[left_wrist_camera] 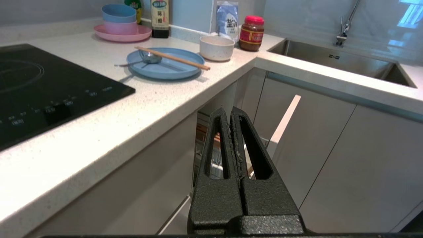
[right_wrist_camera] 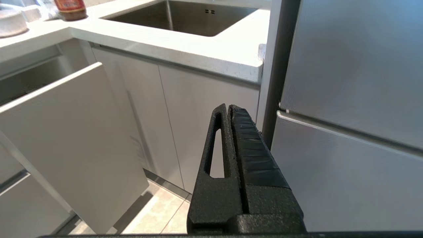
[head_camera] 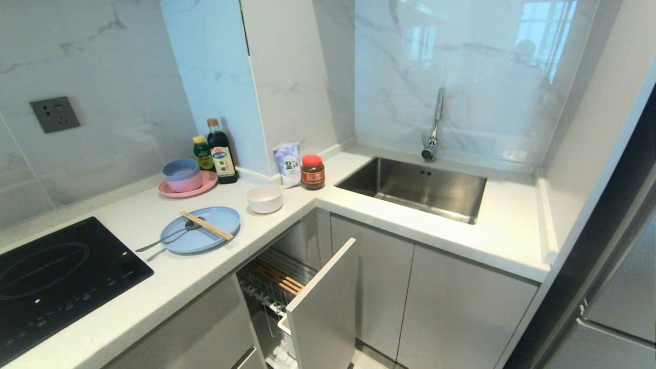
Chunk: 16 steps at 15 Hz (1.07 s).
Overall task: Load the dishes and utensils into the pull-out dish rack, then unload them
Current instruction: Open the cupboard
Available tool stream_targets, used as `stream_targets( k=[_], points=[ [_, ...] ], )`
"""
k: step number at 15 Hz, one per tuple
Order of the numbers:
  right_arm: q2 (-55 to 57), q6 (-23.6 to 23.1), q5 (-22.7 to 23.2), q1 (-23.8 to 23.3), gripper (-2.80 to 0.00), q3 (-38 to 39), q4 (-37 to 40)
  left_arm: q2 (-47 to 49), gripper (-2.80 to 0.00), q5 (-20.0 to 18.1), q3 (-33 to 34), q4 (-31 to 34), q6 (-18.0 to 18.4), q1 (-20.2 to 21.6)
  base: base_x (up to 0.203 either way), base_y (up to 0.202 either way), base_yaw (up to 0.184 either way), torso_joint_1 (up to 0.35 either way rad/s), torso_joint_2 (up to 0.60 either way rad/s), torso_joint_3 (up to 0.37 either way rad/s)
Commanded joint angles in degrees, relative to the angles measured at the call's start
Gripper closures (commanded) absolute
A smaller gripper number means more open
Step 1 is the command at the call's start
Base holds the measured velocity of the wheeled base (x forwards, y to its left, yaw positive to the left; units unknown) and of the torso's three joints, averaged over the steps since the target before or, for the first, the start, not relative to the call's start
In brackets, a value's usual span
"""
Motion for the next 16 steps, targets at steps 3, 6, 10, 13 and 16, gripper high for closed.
stream_targets(
  k=[3,6,10,13,16],
  points=[
    [-0.2,0.0,0.0,0.0,0.0,0.1,0.0,0.0,0.0,0.0,1.5,0.0,0.0,0.0,0.0,0.0,0.0,-0.246,0.5,0.253],
    [-0.2,0.0,0.0,0.0,0.0,0.1,0.0,0.0,0.0,0.0,1.5,0.0,0.0,0.0,0.0,0.0,0.0,-0.274,0.55,0.277],
    [-0.2,0.0,0.0,0.0,0.0,0.1,0.1,0.0,0.0,0.0,1.5,0.0,0.0,0.0,0.0,0.0,0.0,-0.267,0.54,0.267],
    [-0.2,0.0,0.0,0.0,0.0,0.1,0.0,0.0,0.0,0.0,1.5,0.0,0.0,0.0,0.0,0.0,0.0,-0.257,0.51,0.254],
    [-0.2,0.0,0.0,0.0,0.0,0.1,0.0,0.0,0.0,0.0,1.5,0.0,0.0,0.0,0.0,0.0,0.0,-0.254,0.49,0.242]
  ],
)
